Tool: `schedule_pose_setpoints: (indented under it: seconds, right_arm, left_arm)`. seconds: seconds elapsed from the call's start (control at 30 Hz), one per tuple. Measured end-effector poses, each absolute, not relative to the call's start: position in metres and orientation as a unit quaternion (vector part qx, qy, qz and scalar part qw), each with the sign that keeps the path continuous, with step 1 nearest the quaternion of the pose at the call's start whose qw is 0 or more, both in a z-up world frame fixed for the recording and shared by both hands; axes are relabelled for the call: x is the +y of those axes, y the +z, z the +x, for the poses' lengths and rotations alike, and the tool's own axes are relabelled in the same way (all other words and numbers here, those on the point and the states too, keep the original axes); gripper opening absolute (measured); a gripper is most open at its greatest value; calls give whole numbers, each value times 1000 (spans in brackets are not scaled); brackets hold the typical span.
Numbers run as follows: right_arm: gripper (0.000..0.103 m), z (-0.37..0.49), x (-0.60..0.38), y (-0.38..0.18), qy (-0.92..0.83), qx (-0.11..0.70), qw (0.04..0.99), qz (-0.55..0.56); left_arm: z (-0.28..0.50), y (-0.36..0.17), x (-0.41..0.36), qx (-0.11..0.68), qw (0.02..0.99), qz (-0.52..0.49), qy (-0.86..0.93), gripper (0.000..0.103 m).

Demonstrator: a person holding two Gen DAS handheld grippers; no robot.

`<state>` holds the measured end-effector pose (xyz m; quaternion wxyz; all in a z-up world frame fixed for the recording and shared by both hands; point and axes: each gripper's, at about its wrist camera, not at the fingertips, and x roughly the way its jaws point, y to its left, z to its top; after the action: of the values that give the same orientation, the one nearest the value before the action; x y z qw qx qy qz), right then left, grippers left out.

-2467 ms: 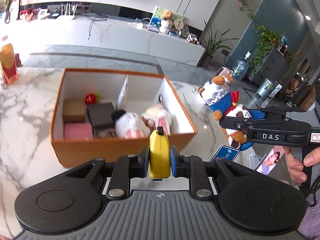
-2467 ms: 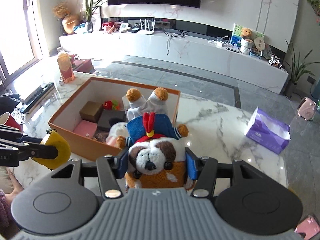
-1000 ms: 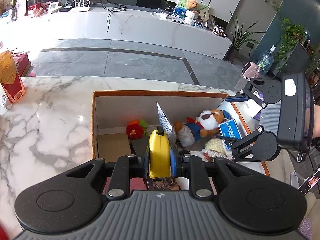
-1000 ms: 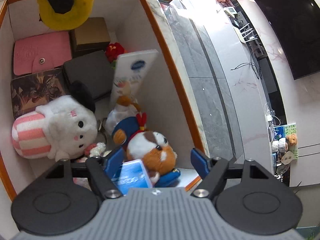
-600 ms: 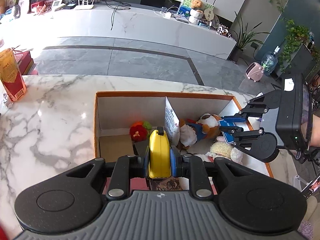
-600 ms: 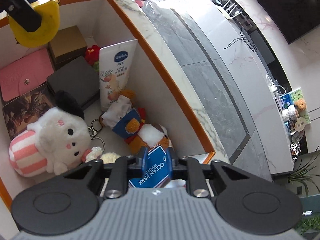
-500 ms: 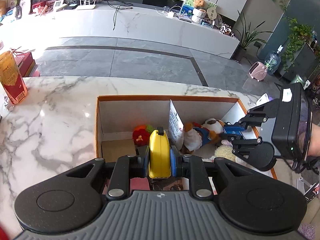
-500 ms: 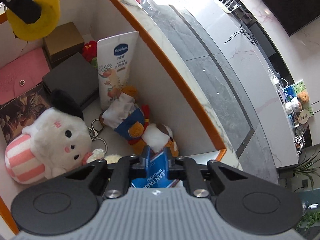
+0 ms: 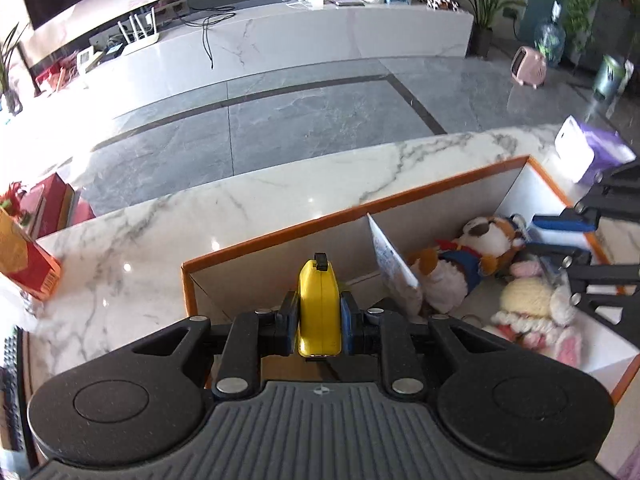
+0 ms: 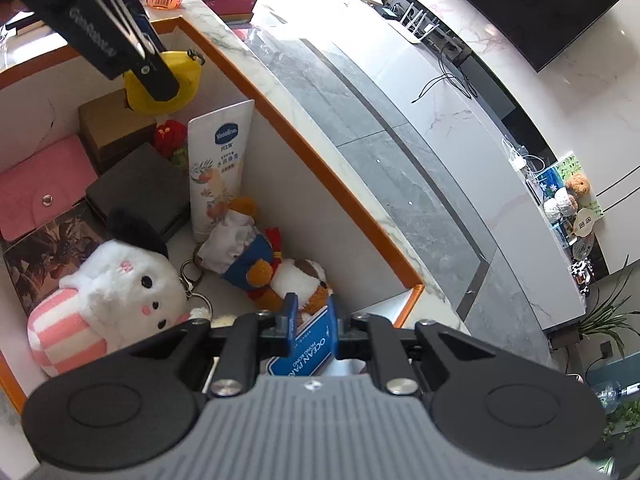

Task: Organize objects
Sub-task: 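Lower plush dog into box and open right tool while left tool lowers banana toy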

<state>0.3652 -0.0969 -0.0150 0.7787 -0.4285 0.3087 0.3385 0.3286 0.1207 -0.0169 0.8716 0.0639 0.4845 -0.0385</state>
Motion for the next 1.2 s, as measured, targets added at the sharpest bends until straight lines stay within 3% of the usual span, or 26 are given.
schedule_pose_setpoints:
  seconds: [0.3,0.47,0.67,0.87,1.1,1.2]
  right_arm:
    - [15,373,-88,-16,349,297,789,-408]
    - [15,375,-90,-17,346,294,791,-409]
    - [16,376,-91,-20,342,297,793,-408]
    - [21,372,-90,-25,345,298,790,-410]
    - [22,366,-94,-18,337,303,795,-403]
    - [28,357,-98,-3,334,305,800,-393]
  left_arm:
    - [332,-47,95,486,827,276,-69,25]
    - [331,-62,93,488,804,331,-73,25]
    - [333,-69,93,497,796,338,-70,25]
    - [331,-69,97,501,797,330,-66,33]
    - [316,-42,97,483,820,302,-59,33]
    - [298,-21,96,466,839,275,-62,41]
